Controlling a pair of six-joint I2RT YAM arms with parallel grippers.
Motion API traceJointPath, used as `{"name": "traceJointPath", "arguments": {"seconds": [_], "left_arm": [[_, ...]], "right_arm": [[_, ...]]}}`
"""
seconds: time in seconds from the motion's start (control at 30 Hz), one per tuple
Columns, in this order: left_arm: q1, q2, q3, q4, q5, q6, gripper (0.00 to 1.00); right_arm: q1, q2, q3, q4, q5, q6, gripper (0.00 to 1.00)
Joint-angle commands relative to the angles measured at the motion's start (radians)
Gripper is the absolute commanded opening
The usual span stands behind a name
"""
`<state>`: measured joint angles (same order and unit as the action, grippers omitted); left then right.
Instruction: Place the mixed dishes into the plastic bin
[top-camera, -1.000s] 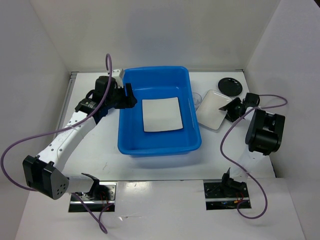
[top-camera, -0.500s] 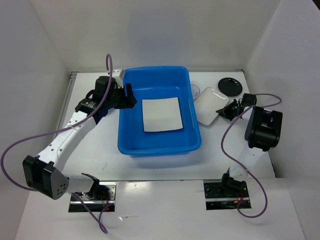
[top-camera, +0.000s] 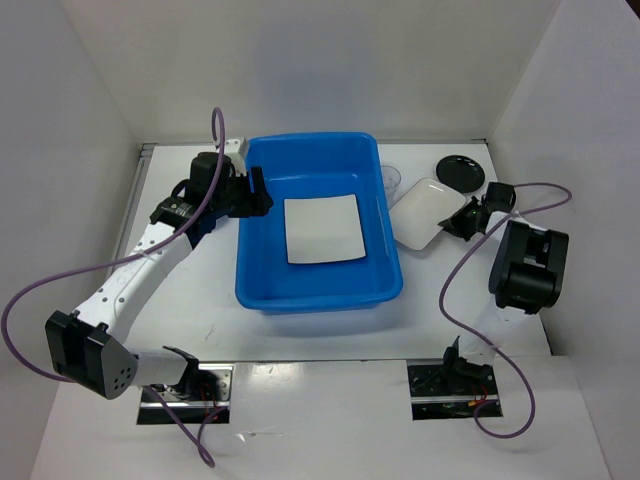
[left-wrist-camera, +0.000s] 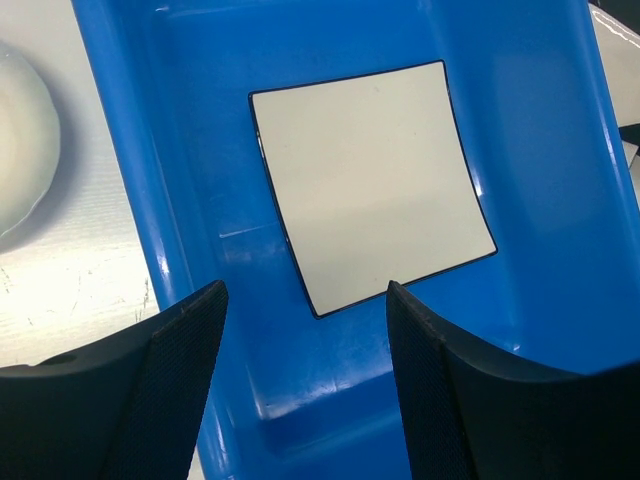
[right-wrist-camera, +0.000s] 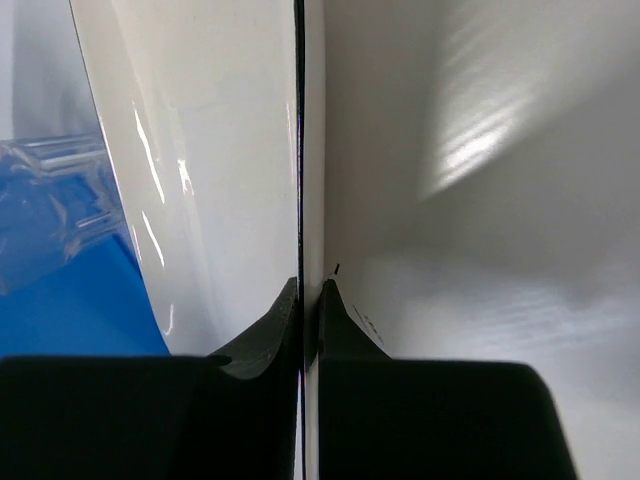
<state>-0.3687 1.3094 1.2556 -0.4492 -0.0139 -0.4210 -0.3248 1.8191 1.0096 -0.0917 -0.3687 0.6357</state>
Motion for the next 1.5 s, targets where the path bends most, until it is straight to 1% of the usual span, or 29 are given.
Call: {"name": "traceJointPath", "arguments": {"seconds": [0.0,0.2,0.33,0.43,0.6,0.8,0.87,0.97,1.0,1.07,1.1,1.17,1.2,1.3,1.33,1.37,1.43,1.47], "left_arm": [[0.008,-0.025,0.011,0.012,-0.006,0.014,0.72],[0.008,-0.016,0.011,0.012,-0.006,0.014,0.72],[0.008,-0.016,0.011,0.021,-0.006,0.014,0.72],[0.008,-0.016,0.011,0.021,-0.006,0.014,0.72],[0.008,-0.016,0.011,0.021,-0.006,0.014,0.72],[0.008,-0.007,0.002,0.030,-0.006,0.014,0.72],[0.008,-0.007,0.002,0.030,0.003,0.014,0.72],[0.008,-0.007,0.002,0.030,0.003,0.014,0.72],[0.008,-0.007,0.002,0.030,0.003,0.014,0.72],[0.008,-0.007,-0.007,0.030,0.003,0.014,0.72],[0.008,-0.007,-0.018,0.030,-0.006,0.014,0.72],[0.008,-0.007,-0.018,0.030,-0.006,0.014,0.72],[0.008,-0.007,-0.018,0.030,-0.006,0.014,0.72],[0.008,-0.016,-0.027,0.030,-0.018,0.014,0.72],[0.008,-0.016,-0.027,0.030,-0.018,0.014,0.72],[0.008,-0.016,-0.027,0.030,-0.046,0.014,0.72],[0.008,-0.016,-0.027,0.020,-0.067,0.025,0.72],[0.008,-0.016,-0.027,0.020,-0.067,0.025,0.72]], "right_arm": [[-0.003,-0.092,0.007,-0.077,0.151,-0.057,0.00],[-0.003,-0.176,0.017,-0.121,0.169,-0.091,0.00],[-0.003,-0.228,0.017,-0.144,0.133,-0.091,0.00],[-0.003,-0.283,0.026,-0.158,0.132,-0.091,0.00],[-0.003,-0.375,0.075,-0.209,0.146,-0.091,0.00],[-0.014,-0.408,0.139,-0.249,0.146,-0.100,0.00],[-0.014,-0.435,0.167,-0.272,0.169,-0.100,0.00],[-0.025,-0.458,0.233,-0.318,0.183,-0.110,0.00],[-0.025,-0.458,0.292,-0.333,0.183,-0.119,0.00],[-0.025,-0.469,0.351,-0.356,0.183,-0.119,0.00],[-0.025,-0.469,0.413,-0.374,0.168,-0.119,0.00],[-0.025,-0.469,0.467,-0.387,0.118,-0.119,0.00],[-0.025,-0.469,0.521,-0.397,0.102,-0.119,0.00],[0.019,-0.459,0.618,-0.413,0.038,-0.119,0.00],[0.044,-0.440,0.642,-0.428,0.037,-0.143,0.00],[0.122,-0.428,0.696,-0.448,0.037,-0.152,0.00],[0.215,-0.387,0.733,-0.490,0.097,-0.174,0.00],[0.292,-0.373,0.742,-0.490,0.097,-0.174,0.00]]}}
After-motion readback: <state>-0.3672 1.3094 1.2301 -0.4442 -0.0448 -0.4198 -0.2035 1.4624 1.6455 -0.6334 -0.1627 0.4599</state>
